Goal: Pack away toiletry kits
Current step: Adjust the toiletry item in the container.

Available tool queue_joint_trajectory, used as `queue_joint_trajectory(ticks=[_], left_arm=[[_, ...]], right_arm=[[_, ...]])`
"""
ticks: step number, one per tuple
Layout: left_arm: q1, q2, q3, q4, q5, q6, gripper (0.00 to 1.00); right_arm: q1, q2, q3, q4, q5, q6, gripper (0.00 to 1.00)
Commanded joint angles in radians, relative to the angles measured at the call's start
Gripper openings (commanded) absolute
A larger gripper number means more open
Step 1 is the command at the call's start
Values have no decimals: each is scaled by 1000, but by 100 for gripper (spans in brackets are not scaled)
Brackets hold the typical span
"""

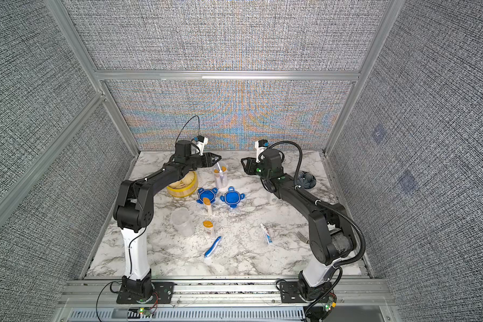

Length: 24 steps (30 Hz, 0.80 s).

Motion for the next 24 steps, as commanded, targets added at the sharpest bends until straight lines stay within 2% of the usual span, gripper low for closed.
queue_joint_trajectory(ticks=[1, 9, 20, 24], left_arm=[[-1, -27, -34, 78, 91, -15, 36], [-1, -65, -115, 156, 139, -46, 35], [-3, -83, -111, 119, 109, -36, 35], [-4, -92, -100, 75, 64, -12, 31]], right_arm=[[0, 4, 7, 12, -3, -5, 46], [0, 11, 3, 13, -6, -8, 46], [-1, -13, -13, -1, -3, -24, 46], [0, -21, -19, -1, -1, -25, 46]])
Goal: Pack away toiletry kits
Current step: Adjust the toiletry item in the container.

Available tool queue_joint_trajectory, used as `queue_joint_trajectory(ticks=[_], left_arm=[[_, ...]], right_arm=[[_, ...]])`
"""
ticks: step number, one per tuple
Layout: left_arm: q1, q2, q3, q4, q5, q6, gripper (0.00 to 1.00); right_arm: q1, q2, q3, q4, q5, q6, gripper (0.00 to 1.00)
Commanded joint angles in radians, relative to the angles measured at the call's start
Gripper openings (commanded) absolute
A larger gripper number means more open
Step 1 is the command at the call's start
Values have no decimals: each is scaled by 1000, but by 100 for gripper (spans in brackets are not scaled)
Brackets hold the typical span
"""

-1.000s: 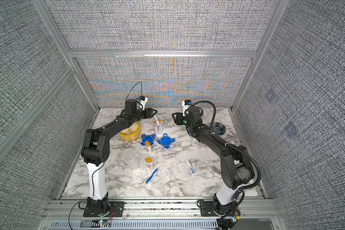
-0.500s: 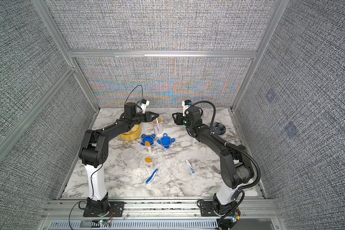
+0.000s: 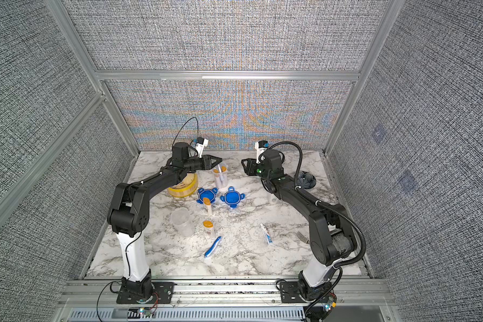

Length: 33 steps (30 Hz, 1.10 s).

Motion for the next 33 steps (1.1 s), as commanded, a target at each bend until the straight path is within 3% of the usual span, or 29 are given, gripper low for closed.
queue_joint_trajectory(ticks=[1, 25, 30, 33], left_arm=[[-1, -14, 15, -31, -36, 32, 30], [-36, -25, -11, -184, -99, 102, 15], [-41, -89, -3, -157, -86, 104, 27], [-41, -121, 3, -187, -163, 135, 38]], right_arm=[[0, -11, -3, 1, -1, -10, 46], [0, -50, -40, 10, -4, -11, 46], [0, -62, -48, 9, -1, -19, 46], [1, -63, -47, 11, -2, -19, 46]])
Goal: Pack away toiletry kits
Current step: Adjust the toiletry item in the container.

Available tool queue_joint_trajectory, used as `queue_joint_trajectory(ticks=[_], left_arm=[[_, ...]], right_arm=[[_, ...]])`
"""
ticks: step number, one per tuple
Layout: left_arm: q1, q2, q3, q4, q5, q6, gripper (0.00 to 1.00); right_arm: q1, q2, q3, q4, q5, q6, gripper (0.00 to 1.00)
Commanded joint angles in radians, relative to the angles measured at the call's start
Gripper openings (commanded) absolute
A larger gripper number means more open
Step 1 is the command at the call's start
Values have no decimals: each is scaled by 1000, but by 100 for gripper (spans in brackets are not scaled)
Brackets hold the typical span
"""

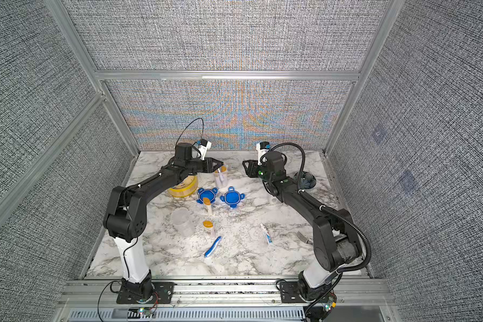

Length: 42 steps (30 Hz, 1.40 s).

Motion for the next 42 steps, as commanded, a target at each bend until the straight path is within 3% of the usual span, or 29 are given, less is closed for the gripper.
queue_joint_trajectory(ticks=[1, 5, 15, 30, 33, 37, 42], left_arm=[[1, -27, 21, -35, -102, 55, 38], [0, 2, 77, -143, -194, 119, 35], [-6, 106, 151, -181, -224, 160, 26], [-25, 106, 188, -288, -263, 231, 16], [-25, 63, 182, -259, -241, 225, 24], [-25, -9, 165, -217, -203, 201, 47], [-25, -110, 46, -143, -187, 161, 56]], right_arm=[[1, -3, -1, 12, -2, -9, 46], [0, 1, 5, 12, -1, -12, 46], [1, 26, 28, 8, -6, -14, 46], [0, 22, 26, -25, -12, -26, 46], [1, 20, 52, -115, -18, -40, 46], [1, 56, 146, -351, -50, -63, 46], [21, 172, 314, -703, -93, -81, 46]])
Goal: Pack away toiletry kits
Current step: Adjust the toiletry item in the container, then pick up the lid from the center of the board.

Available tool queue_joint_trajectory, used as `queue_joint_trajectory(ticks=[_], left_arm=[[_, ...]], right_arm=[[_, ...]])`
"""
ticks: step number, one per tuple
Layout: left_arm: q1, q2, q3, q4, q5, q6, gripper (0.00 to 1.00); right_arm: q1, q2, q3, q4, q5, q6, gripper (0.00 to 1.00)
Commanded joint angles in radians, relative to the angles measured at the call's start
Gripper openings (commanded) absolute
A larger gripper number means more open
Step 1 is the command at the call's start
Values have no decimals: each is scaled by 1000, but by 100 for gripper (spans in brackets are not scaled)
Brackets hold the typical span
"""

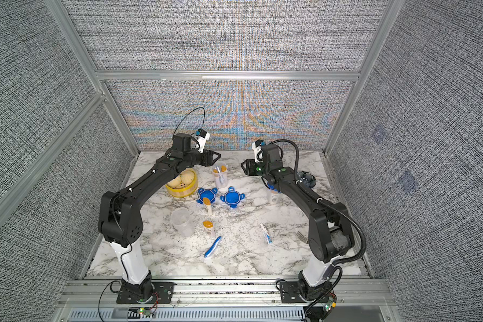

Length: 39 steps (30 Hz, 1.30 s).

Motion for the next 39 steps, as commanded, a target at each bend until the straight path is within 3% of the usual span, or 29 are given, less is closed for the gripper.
queue_joint_trajectory(ticks=[1, 6, 17, 25, 39], left_arm=[[0, -58, -83, 68, 25, -32, 56], [1, -163, -244, 116, 36, -42, 59], [1, -297, -477, 119, 94, -13, 64], [1, -317, -508, 109, 105, -1, 64], [1, -317, -515, 82, 86, 18, 64]], right_arm=[[25, 62, 73, -316, -36, -26, 47], [51, 181, 165, -480, 1, -22, 46], [46, 398, 352, -633, 17, -55, 41], [38, 481, 421, -678, 63, -64, 41], [34, 542, 427, -652, 25, -84, 33]])
